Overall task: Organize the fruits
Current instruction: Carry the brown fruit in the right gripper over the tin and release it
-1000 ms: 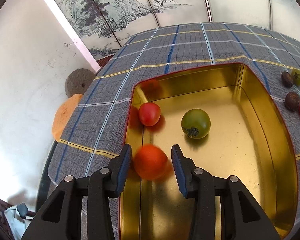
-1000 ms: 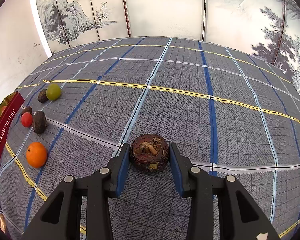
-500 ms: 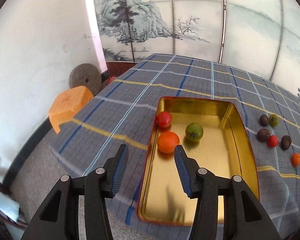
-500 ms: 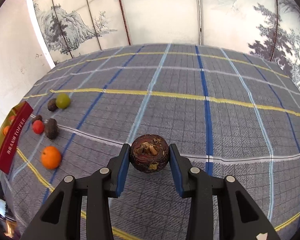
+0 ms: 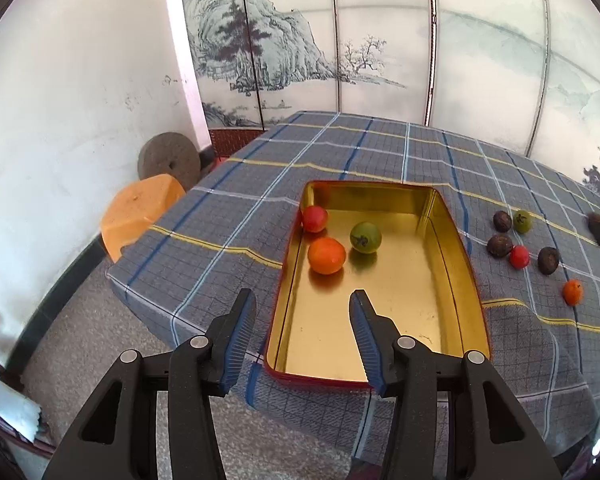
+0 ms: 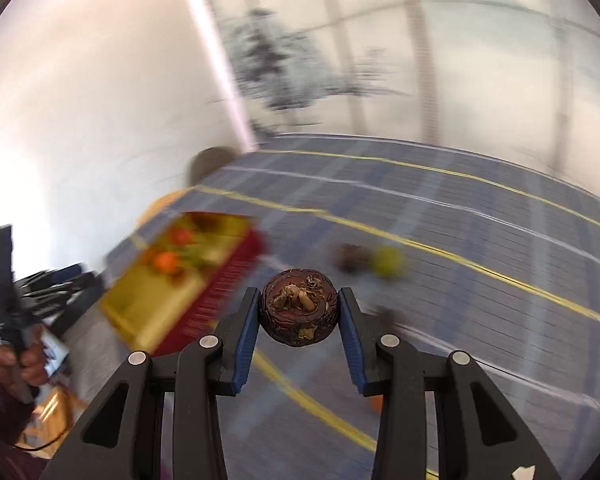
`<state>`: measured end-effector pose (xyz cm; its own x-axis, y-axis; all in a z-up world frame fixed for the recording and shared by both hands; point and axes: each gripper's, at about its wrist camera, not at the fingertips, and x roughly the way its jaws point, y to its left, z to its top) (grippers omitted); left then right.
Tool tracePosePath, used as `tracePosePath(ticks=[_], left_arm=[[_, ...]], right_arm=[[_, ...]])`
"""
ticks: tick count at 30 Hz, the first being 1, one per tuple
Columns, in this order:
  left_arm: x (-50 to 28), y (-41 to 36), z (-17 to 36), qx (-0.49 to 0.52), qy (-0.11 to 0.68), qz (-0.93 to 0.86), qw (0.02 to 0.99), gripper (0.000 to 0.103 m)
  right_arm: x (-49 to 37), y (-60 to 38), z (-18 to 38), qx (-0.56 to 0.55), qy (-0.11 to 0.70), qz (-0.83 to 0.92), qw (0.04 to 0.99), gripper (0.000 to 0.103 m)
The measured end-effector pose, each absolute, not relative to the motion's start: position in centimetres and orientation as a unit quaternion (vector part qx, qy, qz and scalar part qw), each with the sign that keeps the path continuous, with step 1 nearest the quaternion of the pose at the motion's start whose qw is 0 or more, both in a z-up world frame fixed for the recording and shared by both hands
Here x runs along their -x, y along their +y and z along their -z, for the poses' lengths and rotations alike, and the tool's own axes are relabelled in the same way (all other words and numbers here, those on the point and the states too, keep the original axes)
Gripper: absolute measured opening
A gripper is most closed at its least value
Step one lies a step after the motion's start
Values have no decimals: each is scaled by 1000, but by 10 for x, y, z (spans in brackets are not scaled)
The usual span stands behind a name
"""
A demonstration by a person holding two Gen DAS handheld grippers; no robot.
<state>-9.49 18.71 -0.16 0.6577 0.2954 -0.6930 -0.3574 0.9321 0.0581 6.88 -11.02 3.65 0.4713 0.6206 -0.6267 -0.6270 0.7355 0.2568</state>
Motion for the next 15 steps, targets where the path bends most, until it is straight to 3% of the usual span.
tracePosePath(ticks=[15], left_arm=[[116, 189, 0, 16, 373, -184, 909, 55]], right_arm=[[-57, 92, 8, 90, 412, -482, 768, 36]])
